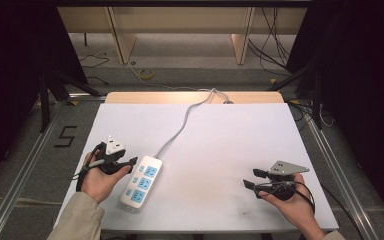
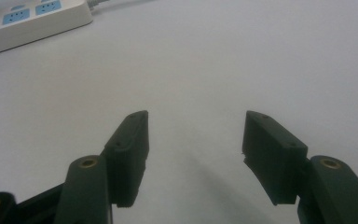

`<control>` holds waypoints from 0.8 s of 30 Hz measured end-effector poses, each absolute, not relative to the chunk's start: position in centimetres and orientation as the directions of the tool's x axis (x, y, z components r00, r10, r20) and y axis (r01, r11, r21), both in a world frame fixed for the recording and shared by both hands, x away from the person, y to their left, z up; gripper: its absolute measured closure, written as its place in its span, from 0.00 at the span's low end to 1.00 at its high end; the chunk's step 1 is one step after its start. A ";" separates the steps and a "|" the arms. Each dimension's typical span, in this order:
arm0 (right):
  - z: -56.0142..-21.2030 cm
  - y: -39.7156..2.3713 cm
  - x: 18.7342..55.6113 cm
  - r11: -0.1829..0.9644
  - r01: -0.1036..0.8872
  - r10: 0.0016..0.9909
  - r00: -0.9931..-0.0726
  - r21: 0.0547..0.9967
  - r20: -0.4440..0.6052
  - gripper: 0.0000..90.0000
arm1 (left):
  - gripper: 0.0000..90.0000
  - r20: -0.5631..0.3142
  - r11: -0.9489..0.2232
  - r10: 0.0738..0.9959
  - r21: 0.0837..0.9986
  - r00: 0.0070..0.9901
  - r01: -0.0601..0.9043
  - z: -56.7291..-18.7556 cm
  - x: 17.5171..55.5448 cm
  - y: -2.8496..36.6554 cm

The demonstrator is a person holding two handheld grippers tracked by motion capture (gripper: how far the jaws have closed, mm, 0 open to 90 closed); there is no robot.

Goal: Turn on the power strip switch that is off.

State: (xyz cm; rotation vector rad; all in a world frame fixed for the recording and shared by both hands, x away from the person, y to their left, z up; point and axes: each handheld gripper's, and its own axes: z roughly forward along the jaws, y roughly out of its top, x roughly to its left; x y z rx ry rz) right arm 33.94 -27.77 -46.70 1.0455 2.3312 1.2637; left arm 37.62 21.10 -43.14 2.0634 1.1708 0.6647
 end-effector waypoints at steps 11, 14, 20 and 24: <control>-46.7 -27.8 33.8 0.346 0.461 0.714 -0.694 0.817 0.090 0.45 | 0.36 0.121 -0.360 0.891 0.776 0.438 0.518 -44.0 38.4 21.6; -46.7 -27.8 33.8 0.345 0.461 0.715 -0.694 0.818 0.089 0.44 | 0.32 0.111 -0.343 0.897 0.785 0.427 0.517 -44.2 38.6 21.6; -46.7 -27.7 33.7 0.343 0.461 0.713 -0.695 0.819 0.092 0.43 | 0.30 0.098 -0.316 0.910 0.792 0.403 0.522 -44.6 39.2 22.2; -46.7 -27.7 33.6 0.344 0.459 0.710 -0.698 0.819 0.092 0.42 | 0.29 0.092 -0.313 0.909 0.796 0.407 0.518 -45.0 39.4 22.3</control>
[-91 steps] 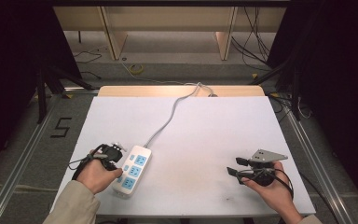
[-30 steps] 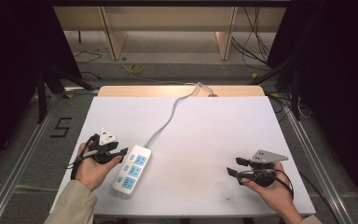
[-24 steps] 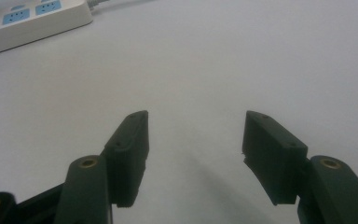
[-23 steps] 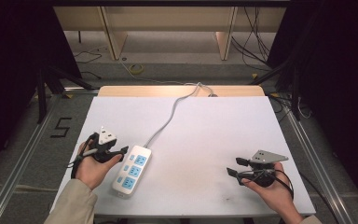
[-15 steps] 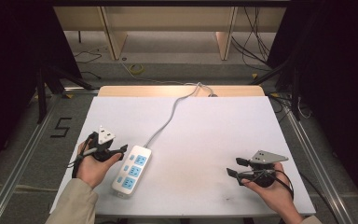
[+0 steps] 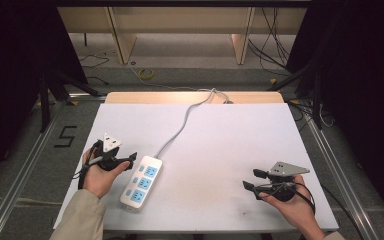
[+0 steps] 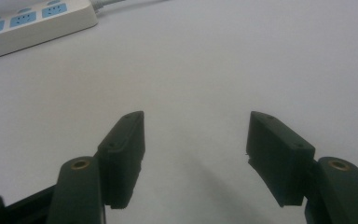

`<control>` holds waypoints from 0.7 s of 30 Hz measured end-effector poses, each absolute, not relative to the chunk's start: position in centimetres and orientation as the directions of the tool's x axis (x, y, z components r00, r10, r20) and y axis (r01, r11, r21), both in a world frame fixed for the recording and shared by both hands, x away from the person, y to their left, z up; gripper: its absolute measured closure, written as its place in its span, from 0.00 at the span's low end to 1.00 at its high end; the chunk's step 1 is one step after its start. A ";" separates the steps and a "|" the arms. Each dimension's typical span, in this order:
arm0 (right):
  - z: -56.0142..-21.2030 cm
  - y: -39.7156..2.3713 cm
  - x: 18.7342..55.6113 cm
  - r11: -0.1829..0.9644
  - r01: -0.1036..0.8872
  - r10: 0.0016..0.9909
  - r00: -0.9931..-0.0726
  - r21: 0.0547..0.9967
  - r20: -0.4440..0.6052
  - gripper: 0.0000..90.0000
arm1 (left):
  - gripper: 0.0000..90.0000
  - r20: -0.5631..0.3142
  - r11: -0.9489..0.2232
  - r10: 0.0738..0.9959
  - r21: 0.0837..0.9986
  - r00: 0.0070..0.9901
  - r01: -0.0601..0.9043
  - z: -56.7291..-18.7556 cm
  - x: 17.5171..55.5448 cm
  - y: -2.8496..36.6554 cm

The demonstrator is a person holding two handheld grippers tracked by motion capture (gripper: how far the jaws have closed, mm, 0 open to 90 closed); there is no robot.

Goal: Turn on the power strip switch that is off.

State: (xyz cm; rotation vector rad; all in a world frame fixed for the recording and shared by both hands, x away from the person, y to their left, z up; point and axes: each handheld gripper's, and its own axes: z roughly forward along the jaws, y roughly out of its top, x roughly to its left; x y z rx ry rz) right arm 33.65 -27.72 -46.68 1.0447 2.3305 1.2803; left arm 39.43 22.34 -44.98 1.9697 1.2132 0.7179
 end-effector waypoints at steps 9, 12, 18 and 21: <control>-46.7 -27.7 33.5 0.342 0.456 0.707 -0.701 0.822 0.095 0.41 | 0.26 0.071 -0.306 0.904 0.796 0.421 0.522 -46.2 39.7 23.0; -46.8 -27.8 33.6 0.343 0.455 0.706 -0.702 0.822 0.094 0.41 | 0.26 0.067 -0.308 0.900 0.796 0.430 0.521 -46.5 39.7 23.1; -46.8 -27.8 33.5 0.342 0.459 0.709 -0.699 0.820 0.095 0.41 | 0.25 0.078 -0.336 0.890 0.778 0.449 0.530 -47.1 39.5 23.4; -46.8 -27.8 33.6 0.342 0.458 0.708 -0.700 0.821 0.095 0.41 | 0.25 0.093 -0.353 0.886 0.772 0.455 0.529 -47.2 39.4 23.3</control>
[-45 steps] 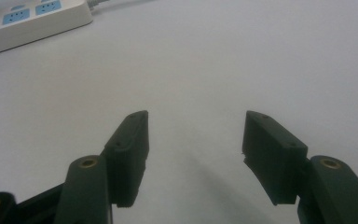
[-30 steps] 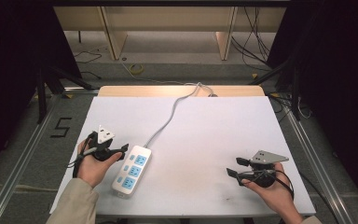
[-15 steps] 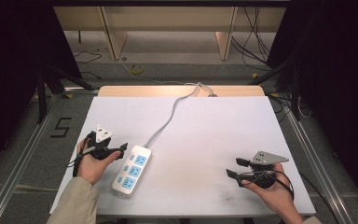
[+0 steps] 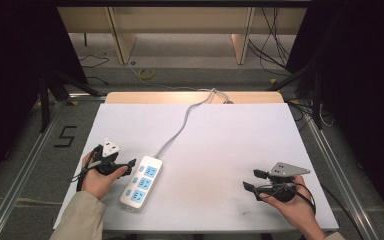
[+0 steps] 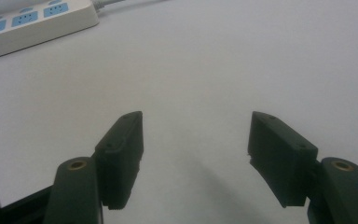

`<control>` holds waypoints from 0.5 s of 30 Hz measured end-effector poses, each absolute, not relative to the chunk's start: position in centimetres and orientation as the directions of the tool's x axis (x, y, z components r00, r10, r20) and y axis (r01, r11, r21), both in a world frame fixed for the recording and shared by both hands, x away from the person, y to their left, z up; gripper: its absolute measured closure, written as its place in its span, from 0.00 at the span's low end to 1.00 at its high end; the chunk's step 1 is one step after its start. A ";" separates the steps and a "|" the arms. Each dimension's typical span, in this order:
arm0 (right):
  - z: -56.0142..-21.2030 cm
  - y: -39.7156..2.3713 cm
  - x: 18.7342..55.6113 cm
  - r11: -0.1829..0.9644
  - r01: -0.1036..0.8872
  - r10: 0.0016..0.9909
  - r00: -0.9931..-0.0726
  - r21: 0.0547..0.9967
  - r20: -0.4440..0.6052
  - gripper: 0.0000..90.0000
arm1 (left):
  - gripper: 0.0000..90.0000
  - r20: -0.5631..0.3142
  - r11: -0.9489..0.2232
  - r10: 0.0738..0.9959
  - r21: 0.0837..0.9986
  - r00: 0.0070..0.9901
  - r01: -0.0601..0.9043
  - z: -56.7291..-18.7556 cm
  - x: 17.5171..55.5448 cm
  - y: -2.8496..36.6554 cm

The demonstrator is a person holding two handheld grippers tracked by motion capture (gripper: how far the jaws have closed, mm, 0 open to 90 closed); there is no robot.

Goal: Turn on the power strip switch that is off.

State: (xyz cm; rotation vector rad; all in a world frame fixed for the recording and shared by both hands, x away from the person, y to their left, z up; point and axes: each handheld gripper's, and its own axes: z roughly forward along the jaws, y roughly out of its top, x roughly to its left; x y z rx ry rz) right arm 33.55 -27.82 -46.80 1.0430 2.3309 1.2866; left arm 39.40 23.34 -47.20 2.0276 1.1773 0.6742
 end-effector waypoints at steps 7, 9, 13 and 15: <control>-46.8 -27.8 33.5 0.344 0.456 0.706 -0.702 0.820 0.094 0.41 | 0.26 0.099 -0.355 0.888 0.769 0.450 0.531 -47.7 39.0 23.3; -46.8 -27.8 33.6 0.345 0.456 0.705 -0.703 0.821 0.094 0.41 | 0.26 0.097 -0.352 0.889 0.769 0.447 0.534 -47.7 38.9 23.4; -46.9 -27.7 33.6 0.347 0.454 0.703 -0.705 0.820 0.093 0.41 | 0.26 0.097 -0.342 0.894 0.779 0.437 0.526 -47.6 38.8 23.5; -46.9 -27.7 33.6 0.348 0.454 0.702 -0.706 0.820 0.094 0.41 | 0.26 0.106 -0.353 0.891 0.773 0.441 0.527 -47.6 38.8 23.5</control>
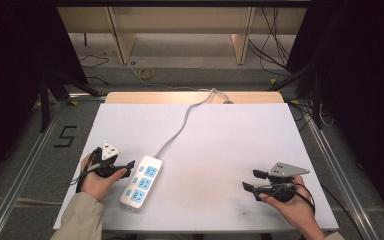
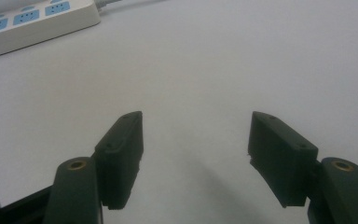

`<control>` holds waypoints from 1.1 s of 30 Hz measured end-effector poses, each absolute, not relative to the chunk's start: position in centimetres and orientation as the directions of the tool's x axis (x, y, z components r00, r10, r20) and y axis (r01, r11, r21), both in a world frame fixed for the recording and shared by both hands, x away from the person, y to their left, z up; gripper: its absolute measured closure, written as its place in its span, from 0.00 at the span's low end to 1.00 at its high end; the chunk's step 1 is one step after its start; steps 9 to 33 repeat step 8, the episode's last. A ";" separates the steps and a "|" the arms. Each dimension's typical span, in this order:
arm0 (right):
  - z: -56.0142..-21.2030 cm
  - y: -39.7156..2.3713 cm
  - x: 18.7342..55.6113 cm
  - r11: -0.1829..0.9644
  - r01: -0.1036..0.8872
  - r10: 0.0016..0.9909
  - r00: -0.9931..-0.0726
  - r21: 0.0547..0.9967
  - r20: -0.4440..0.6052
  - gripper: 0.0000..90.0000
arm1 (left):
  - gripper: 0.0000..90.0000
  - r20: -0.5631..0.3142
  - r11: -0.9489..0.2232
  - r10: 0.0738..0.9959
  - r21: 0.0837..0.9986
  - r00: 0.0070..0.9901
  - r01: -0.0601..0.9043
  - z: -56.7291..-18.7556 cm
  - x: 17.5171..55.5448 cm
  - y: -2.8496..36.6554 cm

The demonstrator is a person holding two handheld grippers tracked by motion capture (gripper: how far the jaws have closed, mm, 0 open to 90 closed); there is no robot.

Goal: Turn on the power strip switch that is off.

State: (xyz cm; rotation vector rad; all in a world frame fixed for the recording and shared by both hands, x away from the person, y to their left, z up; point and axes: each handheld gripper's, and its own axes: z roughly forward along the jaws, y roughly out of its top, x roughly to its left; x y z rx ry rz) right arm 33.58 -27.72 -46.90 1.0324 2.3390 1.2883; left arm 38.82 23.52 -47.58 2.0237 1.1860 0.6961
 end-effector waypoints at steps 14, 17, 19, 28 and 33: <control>-46.9 -27.7 33.6 0.346 0.457 0.702 -0.705 0.819 0.097 0.41 | 0.25 0.112 -0.350 0.900 0.762 0.421 0.544 -48.0 39.0 23.7; -46.9 -27.7 33.6 0.346 0.457 0.702 -0.705 0.819 0.097 0.41 | 0.25 0.112 -0.350 0.900 0.762 0.421 0.544 -48.0 39.0 23.7; -46.9 -27.7 33.6 0.346 0.457 0.702 -0.705 0.819 0.097 0.41 | 0.25 0.112 -0.350 0.900 0.762 0.421 0.544 -48.0 39.0 23.7; -46.9 -27.7 33.6 0.346 0.457 0.702 -0.705 0.819 0.097 0.41 | 0.25 0.112 -0.350 0.900 0.762 0.421 0.544 -48.0 39.0 23.7; -46.9 -27.7 33.6 0.346 0.457 0.702 -0.705 0.819 0.097 0.41 | 0.25 0.112 -0.350 0.900 0.762 0.421 0.544 -48.0 39.0 23.7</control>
